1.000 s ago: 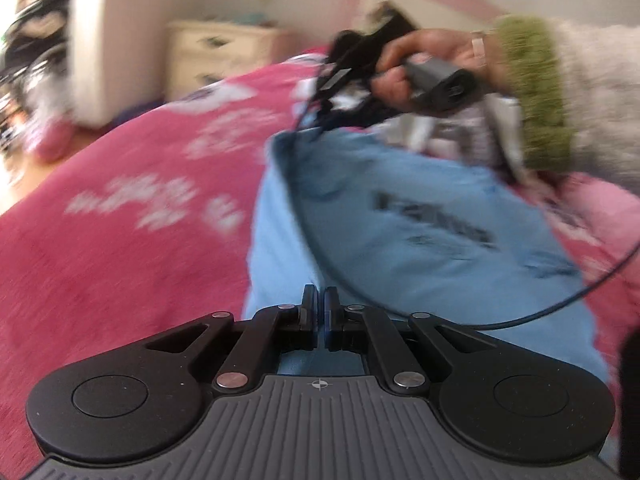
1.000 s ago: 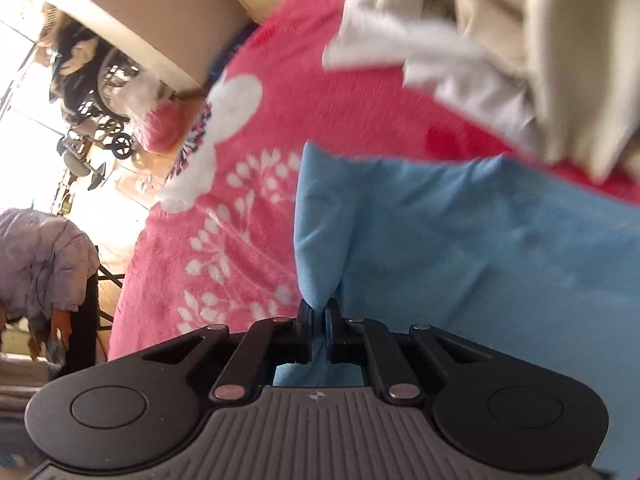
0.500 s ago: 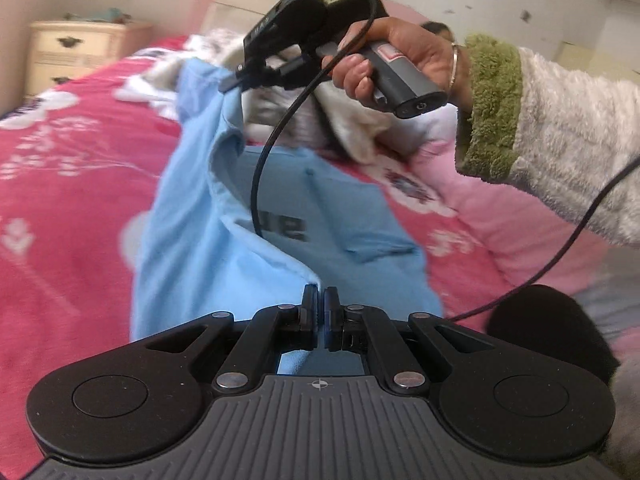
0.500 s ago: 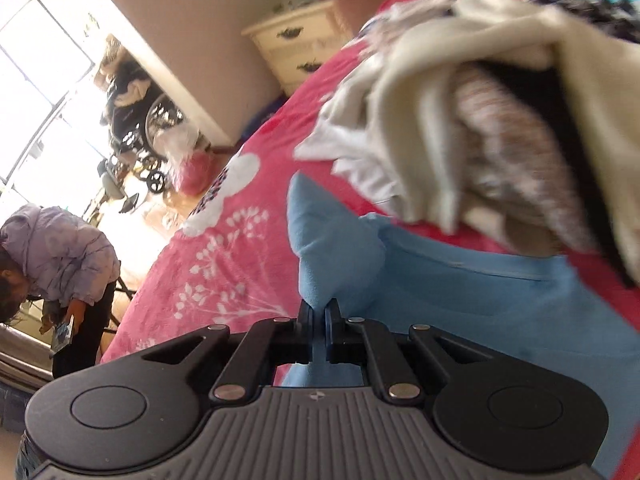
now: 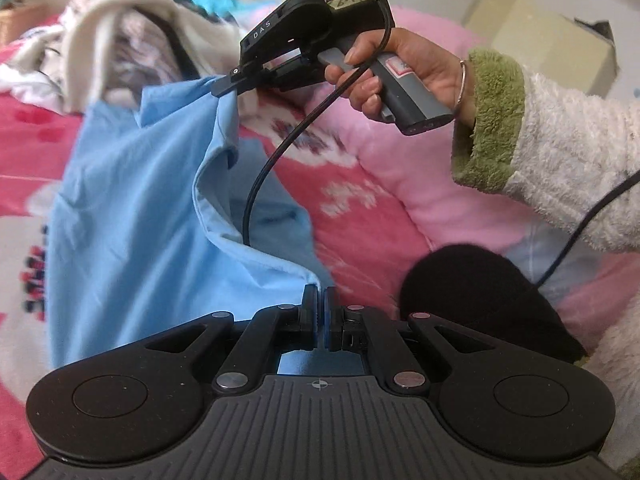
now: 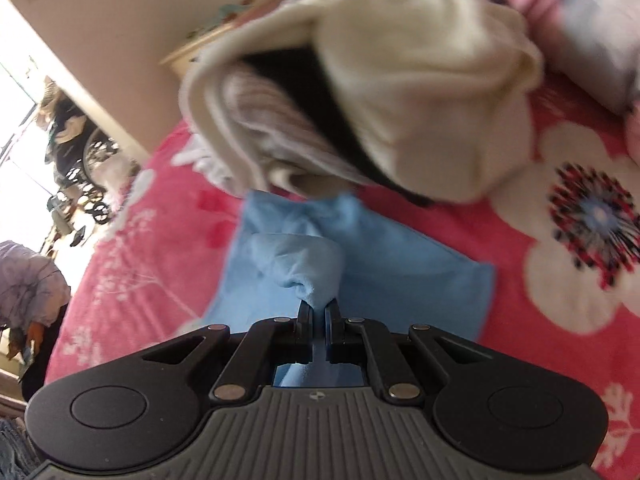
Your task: Fold clothes
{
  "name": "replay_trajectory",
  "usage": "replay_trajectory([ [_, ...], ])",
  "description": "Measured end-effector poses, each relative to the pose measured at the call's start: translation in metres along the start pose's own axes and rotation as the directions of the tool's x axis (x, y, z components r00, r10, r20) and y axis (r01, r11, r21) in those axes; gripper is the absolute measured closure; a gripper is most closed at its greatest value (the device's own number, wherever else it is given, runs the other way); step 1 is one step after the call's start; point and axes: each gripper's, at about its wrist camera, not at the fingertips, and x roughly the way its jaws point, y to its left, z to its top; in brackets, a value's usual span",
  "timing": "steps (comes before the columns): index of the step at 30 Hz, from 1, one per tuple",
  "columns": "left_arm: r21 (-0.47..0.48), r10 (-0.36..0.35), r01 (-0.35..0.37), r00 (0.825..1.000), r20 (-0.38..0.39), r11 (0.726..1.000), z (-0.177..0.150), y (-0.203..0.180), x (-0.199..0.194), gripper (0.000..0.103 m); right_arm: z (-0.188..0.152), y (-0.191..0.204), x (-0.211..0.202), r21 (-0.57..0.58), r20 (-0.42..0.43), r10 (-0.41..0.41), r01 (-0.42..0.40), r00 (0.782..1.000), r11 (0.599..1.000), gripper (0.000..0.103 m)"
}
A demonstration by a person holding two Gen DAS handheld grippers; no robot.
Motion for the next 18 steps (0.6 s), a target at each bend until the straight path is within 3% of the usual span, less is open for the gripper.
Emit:
replay_trajectory([
  [8, 0.009, -0.038, 0.039, 0.997, -0.07, 0.999, 0.005, -0.006, 0.019, 0.102, -0.002, -0.042, -0.006, 0.049, 0.045, 0.037, -0.039, 0.998, 0.998, 0.097],
  [13, 0.038, -0.059, 0.063, 0.993, -0.1, 0.997, 0.008, -0.013, 0.026, 0.102, -0.008, -0.064, 0.011, 0.073, 0.024, -0.004, 0.002, 1.0, 0.997, 0.096],
  [16, 0.024, -0.057, 0.062, 0.986, -0.157, 0.998, 0.005, -0.01, 0.038, 0.102, -0.015, -0.075, 0.024, 0.098, -0.011, -0.028, 0.029, 1.0, 0.995, 0.089],
  [17, 0.023, -0.055, 0.06, 0.983, -0.174, 0.998, 0.004, -0.009, 0.042, 0.101, -0.017, -0.078, 0.025, 0.109, -0.013, -0.04, 0.041, 0.999, 0.993, 0.078],
  [18, 0.021, -0.049, 0.054, 0.98, -0.191, 0.998, 0.003, -0.008, 0.045, 0.101, -0.019, -0.081, 0.027, 0.119, -0.016, -0.051, 0.052, 0.999, 0.991, 0.074],
])
